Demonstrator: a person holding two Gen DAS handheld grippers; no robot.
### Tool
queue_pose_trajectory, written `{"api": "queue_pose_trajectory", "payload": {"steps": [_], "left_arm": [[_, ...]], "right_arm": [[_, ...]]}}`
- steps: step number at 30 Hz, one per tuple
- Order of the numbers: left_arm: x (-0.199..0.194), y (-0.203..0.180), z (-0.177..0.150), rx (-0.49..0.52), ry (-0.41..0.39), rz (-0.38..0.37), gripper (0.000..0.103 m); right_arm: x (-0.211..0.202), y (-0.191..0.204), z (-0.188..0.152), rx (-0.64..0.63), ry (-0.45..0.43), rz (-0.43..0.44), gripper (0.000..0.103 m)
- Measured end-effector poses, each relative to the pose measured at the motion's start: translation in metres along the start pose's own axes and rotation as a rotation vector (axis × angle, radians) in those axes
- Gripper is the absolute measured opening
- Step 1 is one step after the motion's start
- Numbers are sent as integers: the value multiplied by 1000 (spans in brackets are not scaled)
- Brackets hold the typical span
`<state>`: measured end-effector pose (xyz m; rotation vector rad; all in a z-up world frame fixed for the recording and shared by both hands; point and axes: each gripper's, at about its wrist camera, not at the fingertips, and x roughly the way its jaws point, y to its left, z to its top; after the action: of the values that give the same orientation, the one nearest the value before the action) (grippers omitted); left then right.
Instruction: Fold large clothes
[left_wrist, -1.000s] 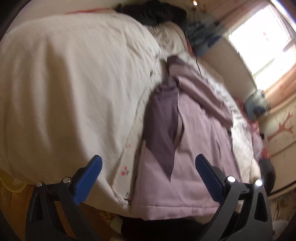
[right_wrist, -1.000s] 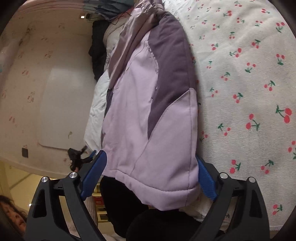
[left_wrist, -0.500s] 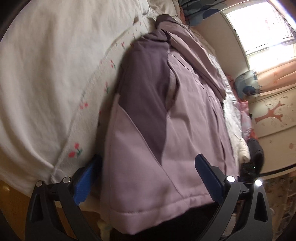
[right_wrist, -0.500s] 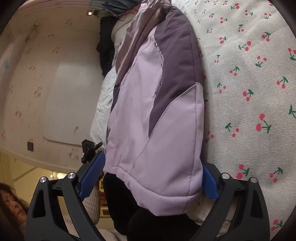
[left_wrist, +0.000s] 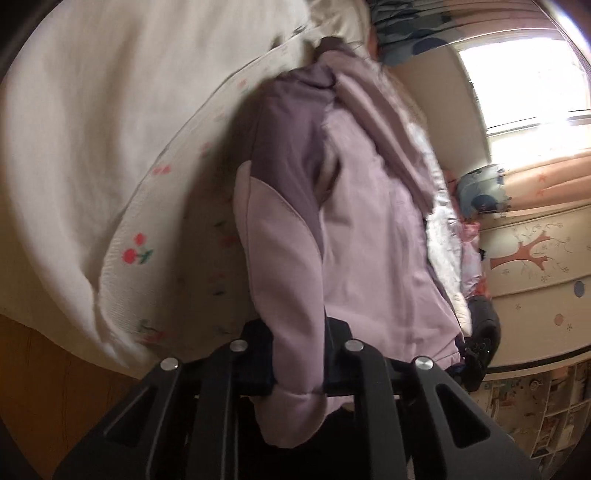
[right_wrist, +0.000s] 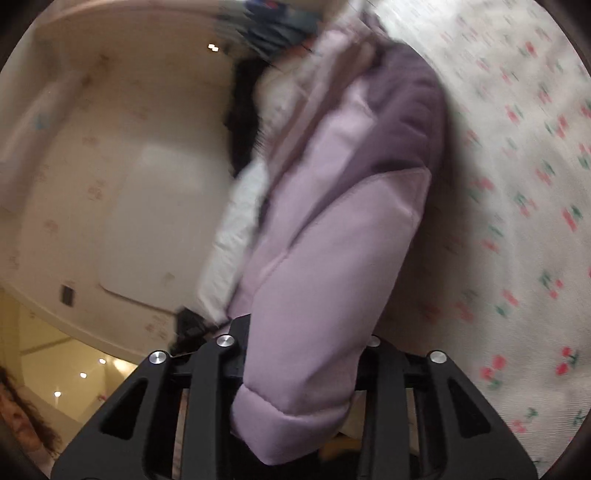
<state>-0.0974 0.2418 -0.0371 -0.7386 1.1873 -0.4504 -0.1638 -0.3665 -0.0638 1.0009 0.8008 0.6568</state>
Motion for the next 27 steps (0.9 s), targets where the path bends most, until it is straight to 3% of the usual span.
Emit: {"api": "queue_pose_trajectory", "payload": {"steps": [7,10,13,15,16,18,19,20,22,23,25,27], "left_arm": [[-64,-74,-14,115,-88,-151,14],[-98,-96,-38,171,-103,-215,14],[-127,-101,-73,225,-85,-222,14],[-135,-93,-105,302,-8,-174,17],[-135,-80,-119,326,31,-131,19],[-128,-50,-141,326,117,-70,30],[-124,-33,-148,312,153,-22,31],[-124,-11,-152,275,162,80,31],[-142,18,-142,197,109,196,31],[-151,25,-133,165,81,230,31],[-176,26,-105,132,-26,354,37],[-177,-5,-80,218,-94,346,48]], "right_arm": [[-55,94,30,-119,-169,173,24],[-92,122,17,-170,-191,191,24],[-135,141,-22,-218,-170,166,24],[-159,142,-54,-254,-113,105,27],[-166,132,-75,-244,-33,70,32],[-177,104,-107,-217,72,-75,41],[-180,89,-117,-185,105,-124,42],[-186,66,-127,-128,136,-183,42],[-209,34,-130,-44,80,-328,44],[-218,28,-125,-15,47,-336,44],[-232,33,-98,-21,-55,-395,59],[-216,55,-56,-105,-95,-423,69]]}}
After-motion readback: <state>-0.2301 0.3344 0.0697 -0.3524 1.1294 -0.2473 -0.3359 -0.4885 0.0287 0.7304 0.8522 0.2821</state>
